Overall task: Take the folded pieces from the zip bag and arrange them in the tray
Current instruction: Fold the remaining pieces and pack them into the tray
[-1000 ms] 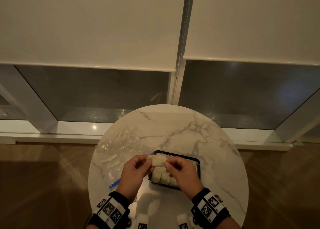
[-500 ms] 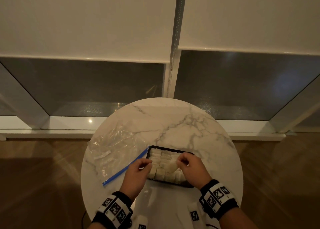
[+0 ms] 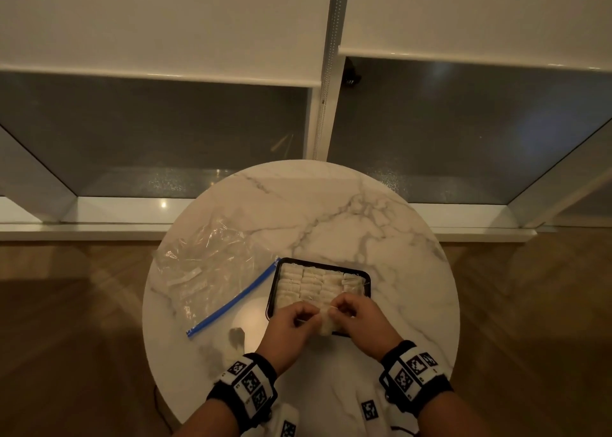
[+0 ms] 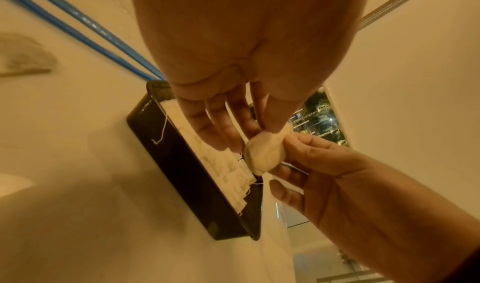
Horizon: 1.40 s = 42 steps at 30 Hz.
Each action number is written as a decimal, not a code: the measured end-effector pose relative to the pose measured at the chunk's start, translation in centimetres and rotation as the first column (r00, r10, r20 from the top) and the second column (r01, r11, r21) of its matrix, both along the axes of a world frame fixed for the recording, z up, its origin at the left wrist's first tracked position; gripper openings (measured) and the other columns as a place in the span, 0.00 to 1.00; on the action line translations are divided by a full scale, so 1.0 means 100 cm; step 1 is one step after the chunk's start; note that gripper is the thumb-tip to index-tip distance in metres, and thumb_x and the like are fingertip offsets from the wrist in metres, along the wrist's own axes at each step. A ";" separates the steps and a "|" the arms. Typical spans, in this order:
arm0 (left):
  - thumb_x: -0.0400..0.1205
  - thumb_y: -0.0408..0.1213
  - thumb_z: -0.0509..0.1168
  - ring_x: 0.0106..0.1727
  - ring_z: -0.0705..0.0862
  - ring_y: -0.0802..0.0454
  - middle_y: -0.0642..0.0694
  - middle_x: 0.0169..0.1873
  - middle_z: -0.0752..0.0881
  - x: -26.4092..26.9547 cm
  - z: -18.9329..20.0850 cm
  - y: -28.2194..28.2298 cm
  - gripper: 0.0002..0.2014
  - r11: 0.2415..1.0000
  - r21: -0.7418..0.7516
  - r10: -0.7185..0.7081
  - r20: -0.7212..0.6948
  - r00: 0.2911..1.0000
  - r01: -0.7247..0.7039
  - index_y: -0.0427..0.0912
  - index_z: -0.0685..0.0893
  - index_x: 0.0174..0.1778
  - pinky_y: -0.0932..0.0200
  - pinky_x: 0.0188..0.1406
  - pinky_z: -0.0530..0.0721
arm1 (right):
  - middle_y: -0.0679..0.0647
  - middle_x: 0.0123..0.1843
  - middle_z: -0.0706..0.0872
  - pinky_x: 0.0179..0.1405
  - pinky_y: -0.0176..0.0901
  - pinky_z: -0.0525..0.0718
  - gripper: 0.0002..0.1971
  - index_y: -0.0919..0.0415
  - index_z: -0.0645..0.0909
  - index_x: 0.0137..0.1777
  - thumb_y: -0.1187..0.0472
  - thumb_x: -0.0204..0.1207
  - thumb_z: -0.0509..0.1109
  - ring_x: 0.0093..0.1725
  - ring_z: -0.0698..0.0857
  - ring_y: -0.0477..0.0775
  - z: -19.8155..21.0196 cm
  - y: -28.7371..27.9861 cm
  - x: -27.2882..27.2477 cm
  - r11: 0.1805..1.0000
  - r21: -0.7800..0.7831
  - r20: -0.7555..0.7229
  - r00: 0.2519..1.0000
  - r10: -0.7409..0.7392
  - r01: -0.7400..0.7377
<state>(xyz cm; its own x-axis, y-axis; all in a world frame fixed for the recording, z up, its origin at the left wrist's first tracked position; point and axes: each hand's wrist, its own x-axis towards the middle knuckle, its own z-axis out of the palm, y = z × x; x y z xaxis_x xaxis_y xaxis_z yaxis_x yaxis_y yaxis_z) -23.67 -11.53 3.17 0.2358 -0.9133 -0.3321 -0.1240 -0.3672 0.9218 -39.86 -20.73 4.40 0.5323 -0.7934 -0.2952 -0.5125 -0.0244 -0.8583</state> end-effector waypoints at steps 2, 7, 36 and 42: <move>0.84 0.42 0.70 0.49 0.87 0.59 0.57 0.47 0.90 0.001 -0.006 -0.001 0.04 1.000 0.014 0.021 0.096 0.995 -0.022 0.53 0.88 0.52 0.63 0.51 0.87 | 0.51 0.40 0.88 0.41 0.46 0.90 0.06 0.52 0.83 0.42 0.62 0.80 0.71 0.40 0.87 0.48 -0.011 -0.007 -0.006 0.993 0.025 -0.017 0.993 -0.117 0.118; 0.87 0.47 0.60 0.63 0.79 0.55 0.54 0.63 0.83 0.007 -0.023 0.000 0.14 0.939 0.081 -0.286 0.726 0.625 0.335 0.54 0.81 0.68 0.60 0.65 0.75 | 0.52 0.39 0.88 0.39 0.52 0.89 0.06 0.49 0.80 0.42 0.58 0.81 0.69 0.37 0.86 0.53 -0.030 -0.029 -0.023 0.981 -0.078 -0.213 0.959 -0.189 0.176; 0.89 0.54 0.46 0.69 0.74 0.45 0.48 0.66 0.81 -0.012 -0.063 -0.020 0.23 0.799 0.362 -0.548 0.766 0.334 0.481 0.50 0.81 0.69 0.46 0.73 0.67 | 0.46 0.49 0.78 0.45 0.36 0.75 0.14 0.54 0.80 0.59 0.61 0.75 0.72 0.46 0.79 0.47 -0.056 -0.030 -0.003 0.977 -0.215 -0.444 0.890 -0.100 0.003; 0.90 0.53 0.46 0.70 0.75 0.45 0.47 0.67 0.82 -0.012 -0.065 -0.021 0.22 0.788 0.368 -0.551 0.780 0.298 0.493 0.50 0.80 0.70 0.45 0.75 0.65 | 0.48 0.43 0.86 0.42 0.45 0.83 0.10 0.50 0.82 0.45 0.48 0.79 0.62 0.46 0.84 0.51 -0.050 -0.006 -0.009 0.927 -0.303 -0.611 0.792 -0.010 -0.222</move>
<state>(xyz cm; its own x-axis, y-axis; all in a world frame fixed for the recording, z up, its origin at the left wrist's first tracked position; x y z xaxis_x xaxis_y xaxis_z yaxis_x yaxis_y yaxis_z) -24.84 -13.67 -3.30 -0.1083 -0.9409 -0.3209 -0.9715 0.0317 0.2350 -40.81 -21.35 -0.64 0.4296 -0.8516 -0.3004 -0.8888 -0.3398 -0.3075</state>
